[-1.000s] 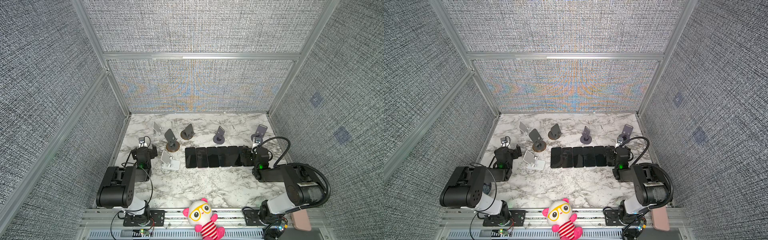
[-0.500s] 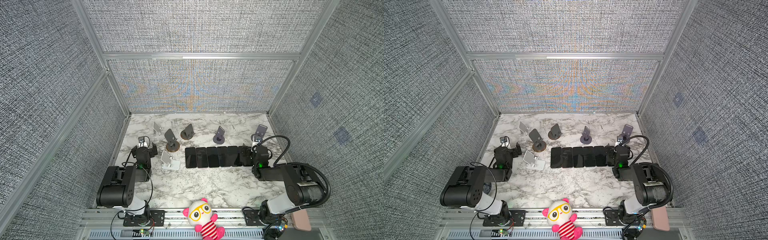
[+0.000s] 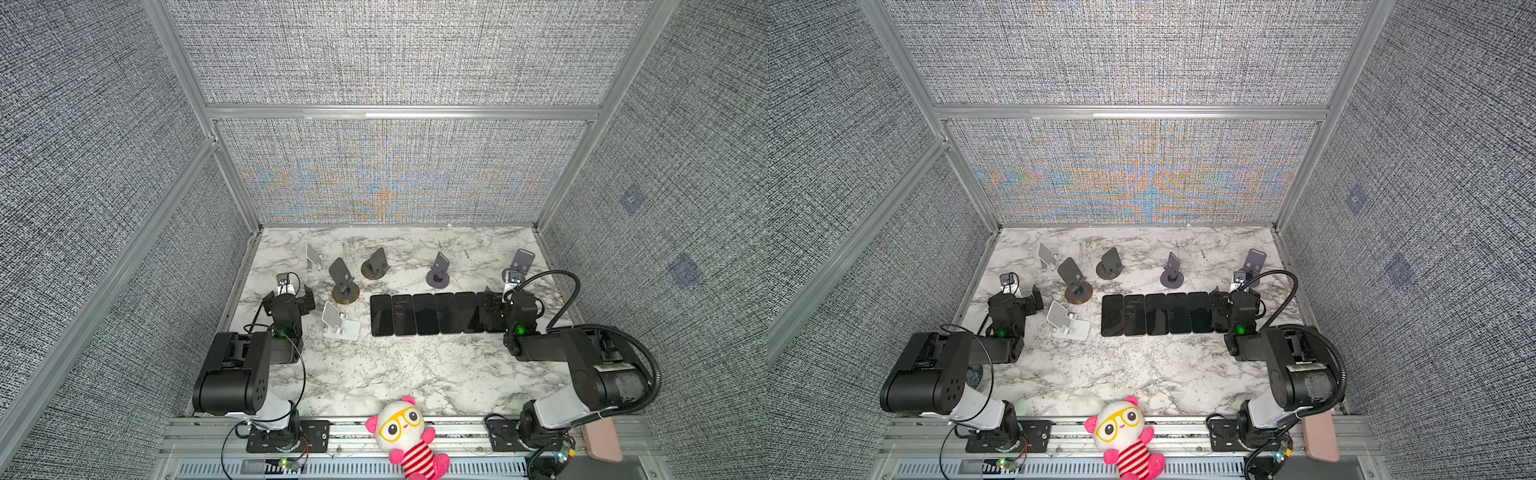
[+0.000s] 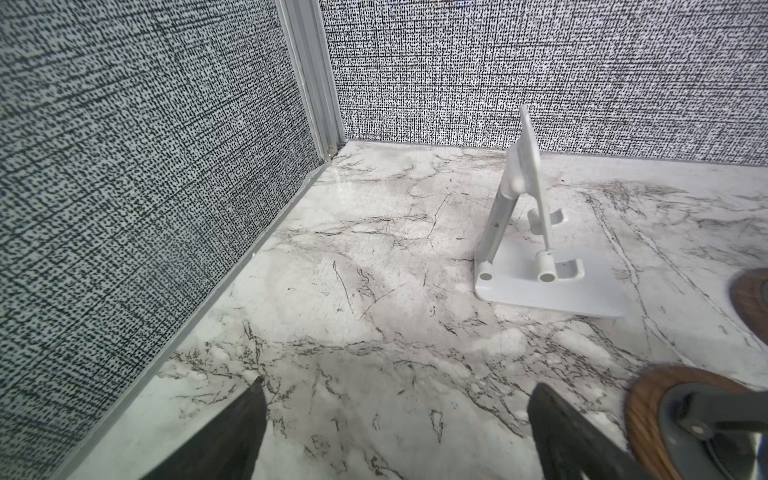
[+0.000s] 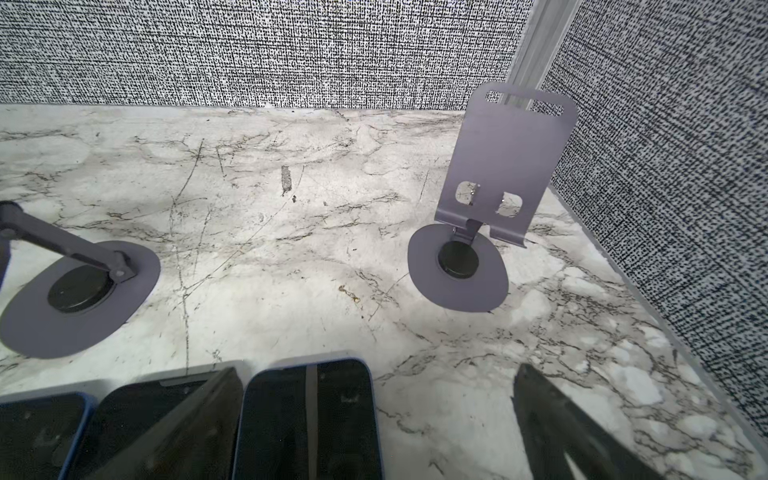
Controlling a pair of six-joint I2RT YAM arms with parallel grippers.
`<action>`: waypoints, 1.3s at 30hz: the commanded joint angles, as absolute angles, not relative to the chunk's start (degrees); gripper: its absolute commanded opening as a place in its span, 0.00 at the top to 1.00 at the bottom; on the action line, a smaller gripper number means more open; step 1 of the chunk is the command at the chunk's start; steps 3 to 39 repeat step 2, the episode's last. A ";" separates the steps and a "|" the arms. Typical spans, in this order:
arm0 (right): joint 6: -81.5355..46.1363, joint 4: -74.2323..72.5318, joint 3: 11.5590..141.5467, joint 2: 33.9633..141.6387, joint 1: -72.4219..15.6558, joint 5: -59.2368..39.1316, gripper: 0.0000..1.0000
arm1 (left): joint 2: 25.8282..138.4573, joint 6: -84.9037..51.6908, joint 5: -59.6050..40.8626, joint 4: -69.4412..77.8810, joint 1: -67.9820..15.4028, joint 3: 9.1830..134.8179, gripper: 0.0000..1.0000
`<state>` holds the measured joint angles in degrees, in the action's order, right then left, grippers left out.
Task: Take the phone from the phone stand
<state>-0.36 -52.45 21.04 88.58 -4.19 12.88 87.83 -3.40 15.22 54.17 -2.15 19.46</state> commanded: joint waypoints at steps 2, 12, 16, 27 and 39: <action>-0.53 -52.82 20.87 88.42 -4.31 13.53 0.01 | 87.80 -3.08 15.03 55.72 -2.16 19.51 0.01; -0.53 -52.82 20.87 88.42 -4.31 13.53 0.01 | 87.80 -3.08 15.03 55.72 -2.16 19.51 0.01; -0.53 -52.82 20.87 88.42 -4.31 13.53 0.01 | 87.80 -3.08 15.03 55.72 -2.16 19.51 0.01; -0.53 -52.82 20.87 88.42 -4.31 13.53 0.01 | 87.80 -3.08 15.03 55.72 -2.16 19.51 0.01; -0.53 -52.82 20.87 88.42 -4.31 13.53 0.01 | 87.80 -3.08 15.03 55.72 -2.16 19.51 0.01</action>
